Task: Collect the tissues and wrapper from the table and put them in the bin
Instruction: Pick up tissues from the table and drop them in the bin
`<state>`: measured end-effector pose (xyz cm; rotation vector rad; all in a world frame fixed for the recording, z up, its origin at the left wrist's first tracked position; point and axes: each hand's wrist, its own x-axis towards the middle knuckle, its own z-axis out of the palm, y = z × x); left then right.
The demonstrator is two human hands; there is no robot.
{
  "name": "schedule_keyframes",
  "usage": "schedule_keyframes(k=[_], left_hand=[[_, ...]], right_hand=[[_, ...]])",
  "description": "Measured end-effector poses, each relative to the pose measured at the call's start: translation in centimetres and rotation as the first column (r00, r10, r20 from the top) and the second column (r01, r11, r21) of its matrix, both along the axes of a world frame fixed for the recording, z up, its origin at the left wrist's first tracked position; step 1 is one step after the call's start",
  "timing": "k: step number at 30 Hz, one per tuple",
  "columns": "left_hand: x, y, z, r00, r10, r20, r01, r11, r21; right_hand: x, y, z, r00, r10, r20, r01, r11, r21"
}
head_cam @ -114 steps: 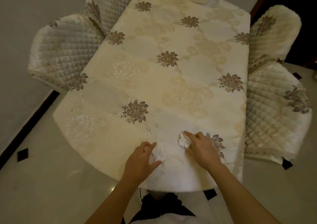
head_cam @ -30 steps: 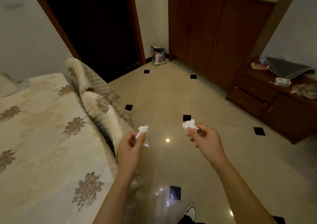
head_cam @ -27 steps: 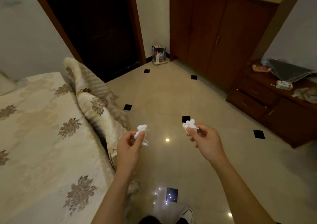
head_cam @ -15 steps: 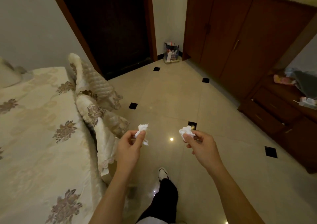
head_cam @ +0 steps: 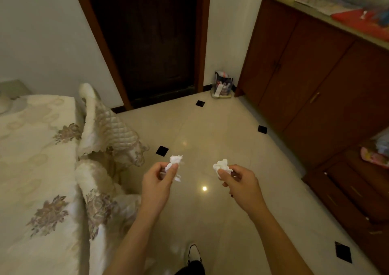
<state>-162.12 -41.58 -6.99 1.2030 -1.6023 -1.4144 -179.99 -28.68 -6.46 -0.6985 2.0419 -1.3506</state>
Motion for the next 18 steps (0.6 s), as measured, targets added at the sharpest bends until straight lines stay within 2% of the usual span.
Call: schedule_keyframes(k=[12, 18], left_hand=[[-6.5, -13.0, 0.9, 0.991, 0.131, 0.025, -0.131, 0.991, -0.001], [-11.4, -20.7, 0.8, 0.971, 0.238, -0.017, -0.236, 0.967, 0.092]], right_hand=[[-7.7, -15.6, -0.5, 0.988, 0.156, -0.017, -0.155, 0.988, 0.006], [-13.1, -24.8, -0.9, 0.97, 0.242, -0.016, -0.242, 0.97, 0.002]])
